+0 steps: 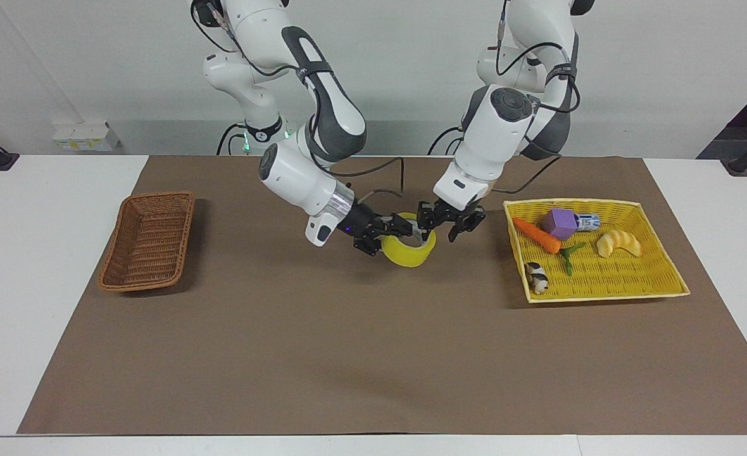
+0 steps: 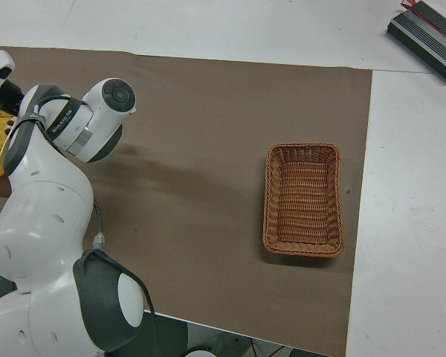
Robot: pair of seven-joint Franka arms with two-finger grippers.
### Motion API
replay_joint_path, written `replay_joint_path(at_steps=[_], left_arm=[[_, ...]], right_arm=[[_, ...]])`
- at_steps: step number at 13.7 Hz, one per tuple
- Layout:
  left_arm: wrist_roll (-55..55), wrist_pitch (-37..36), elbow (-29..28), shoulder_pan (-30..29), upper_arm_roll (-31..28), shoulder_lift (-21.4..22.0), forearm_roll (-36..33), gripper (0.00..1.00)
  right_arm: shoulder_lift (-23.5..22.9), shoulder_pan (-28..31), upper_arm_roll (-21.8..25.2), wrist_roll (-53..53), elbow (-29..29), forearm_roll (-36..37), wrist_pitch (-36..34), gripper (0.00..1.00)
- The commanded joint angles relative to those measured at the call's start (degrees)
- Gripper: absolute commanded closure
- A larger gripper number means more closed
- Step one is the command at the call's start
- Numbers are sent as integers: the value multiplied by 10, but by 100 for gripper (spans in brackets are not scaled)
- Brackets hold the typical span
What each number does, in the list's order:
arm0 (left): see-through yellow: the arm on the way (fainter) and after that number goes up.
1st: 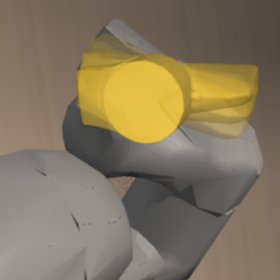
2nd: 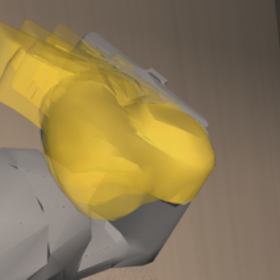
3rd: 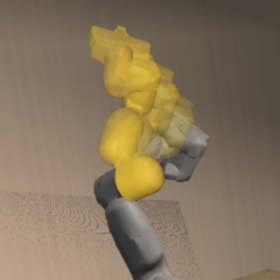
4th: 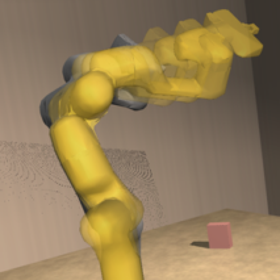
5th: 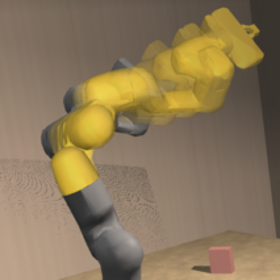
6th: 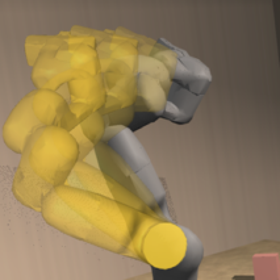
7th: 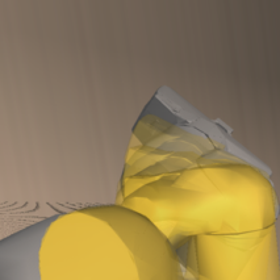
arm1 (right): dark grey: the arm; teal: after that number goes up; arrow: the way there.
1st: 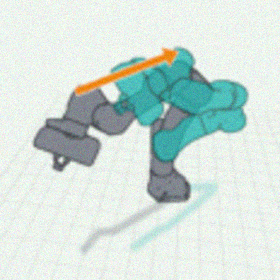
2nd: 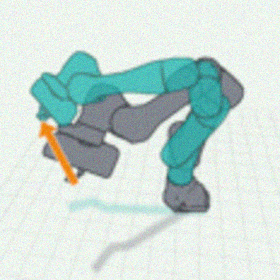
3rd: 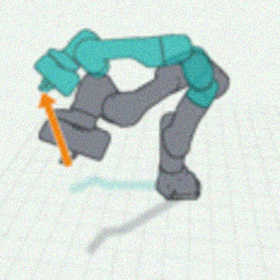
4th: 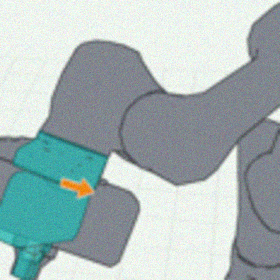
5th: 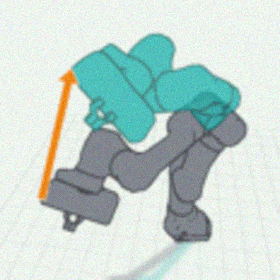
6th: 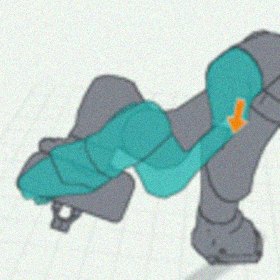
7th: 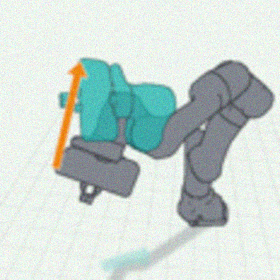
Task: Move tape to another basket
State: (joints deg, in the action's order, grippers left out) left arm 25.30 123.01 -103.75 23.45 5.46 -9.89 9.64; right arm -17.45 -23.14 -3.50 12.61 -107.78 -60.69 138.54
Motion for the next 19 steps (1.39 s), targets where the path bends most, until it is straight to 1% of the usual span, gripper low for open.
replay_joint_path(at_steps=[1, 3, 4, 6, 8, 10, 13, 15, 17, 19], left_arm=[[-9, -2, 7, -9, -8, 11, 4, 0], [-14, -3, 14, -24, -8, 20, -1, 0], [-25, -5, 19, -32, -8, 24, -1, 0], [-52, -21, 35, -51, -9, 29, -2, 0], [-95, -70, 74, -77, -9, 29, -8, 0], [-140, -121, 112, -100, -8, 29, -44, 0], [-198, -183, 154, -135, -10, 30, -50, 0], [-247, -230, 167, -158, -11, 49, -50, 0], [-281, -265, 167, -185, -10, 79, -51, 0], [-331, -299, 167, -198, -11, 95, -70, 0]], right_arm=[[38, 20, -4, 2, -39, 19, -11, 100], [50, 34, -3, 2, -54, 35, -15, 100], [56, 41, -2, 1, -56, 50, -30, 100], [59, 65, -2, 4, -57, 95, -49, 100], [66, 88, -1, 9, -56, 118, -77, 100], [67, 118, -2, 31, -51, 134, -107, 100], [69, 162, -3, 50, -42, 169, -157, 100], [67, 186, -2, 66, -31, 200, -184, 100], [65, 215, -2, 84, -21, 225, -208, 100], [66, 235, 0, 85, -20, 246, -208, 100]])
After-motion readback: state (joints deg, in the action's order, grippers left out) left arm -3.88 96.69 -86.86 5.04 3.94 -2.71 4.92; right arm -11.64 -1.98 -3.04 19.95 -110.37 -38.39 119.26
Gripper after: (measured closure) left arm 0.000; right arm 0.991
